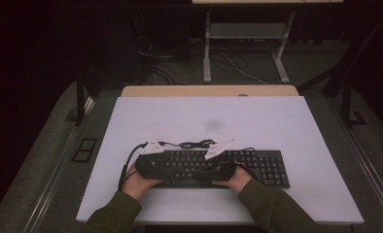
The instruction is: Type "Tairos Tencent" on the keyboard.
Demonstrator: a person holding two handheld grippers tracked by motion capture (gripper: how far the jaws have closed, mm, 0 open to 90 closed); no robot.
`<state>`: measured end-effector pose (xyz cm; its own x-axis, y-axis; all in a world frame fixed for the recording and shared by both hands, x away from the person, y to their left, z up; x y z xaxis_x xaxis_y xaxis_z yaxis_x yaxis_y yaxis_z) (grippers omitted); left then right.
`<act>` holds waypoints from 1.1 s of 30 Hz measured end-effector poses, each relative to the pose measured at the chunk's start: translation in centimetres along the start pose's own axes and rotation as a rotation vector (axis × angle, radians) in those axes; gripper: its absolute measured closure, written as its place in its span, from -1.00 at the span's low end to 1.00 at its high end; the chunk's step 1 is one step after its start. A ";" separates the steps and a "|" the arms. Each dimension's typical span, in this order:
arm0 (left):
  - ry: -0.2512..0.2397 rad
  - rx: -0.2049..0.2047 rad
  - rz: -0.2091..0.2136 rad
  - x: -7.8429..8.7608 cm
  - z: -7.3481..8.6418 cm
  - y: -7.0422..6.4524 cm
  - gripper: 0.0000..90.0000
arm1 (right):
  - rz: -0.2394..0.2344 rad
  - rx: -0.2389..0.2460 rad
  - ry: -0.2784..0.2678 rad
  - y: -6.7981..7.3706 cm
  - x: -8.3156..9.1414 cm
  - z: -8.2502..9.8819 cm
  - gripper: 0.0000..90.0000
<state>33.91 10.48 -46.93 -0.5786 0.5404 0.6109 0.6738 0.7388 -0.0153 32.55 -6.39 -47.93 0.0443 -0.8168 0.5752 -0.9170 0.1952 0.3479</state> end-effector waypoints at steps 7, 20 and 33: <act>-0.005 0.000 0.003 0.1 0.0 0.1 -0.44 | -0.005 -0.006 -0.020 -0.2 0.4 -0.1 0.98; 0.003 0.012 0.004 0.1 0.0 0.1 -0.56 | 0.003 -0.027 -0.078 -0.8 1.6 -0.5 0.59; -0.011 0.021 0.024 1.0 -0.2 -0.7 -0.66 | 0.041 -0.053 -0.122 -2.0 2.5 -0.5 0.01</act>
<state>32.92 10.39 -46.11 -0.5674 0.5621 0.6017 0.6776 0.7339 -0.0467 34.70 -8.55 -46.83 -0.0439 -0.8668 0.4967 -0.8944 0.2555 0.3670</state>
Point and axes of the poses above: each handheld gripper's, and its own axes: x roughly backward along the jaws, z roughly out of its underside, y roughly to its left, the point moved 6 cm from there along -x, roughly forward along the jaws, and after that the axes turned 12 degrees about -z, right-handed, at the moved point
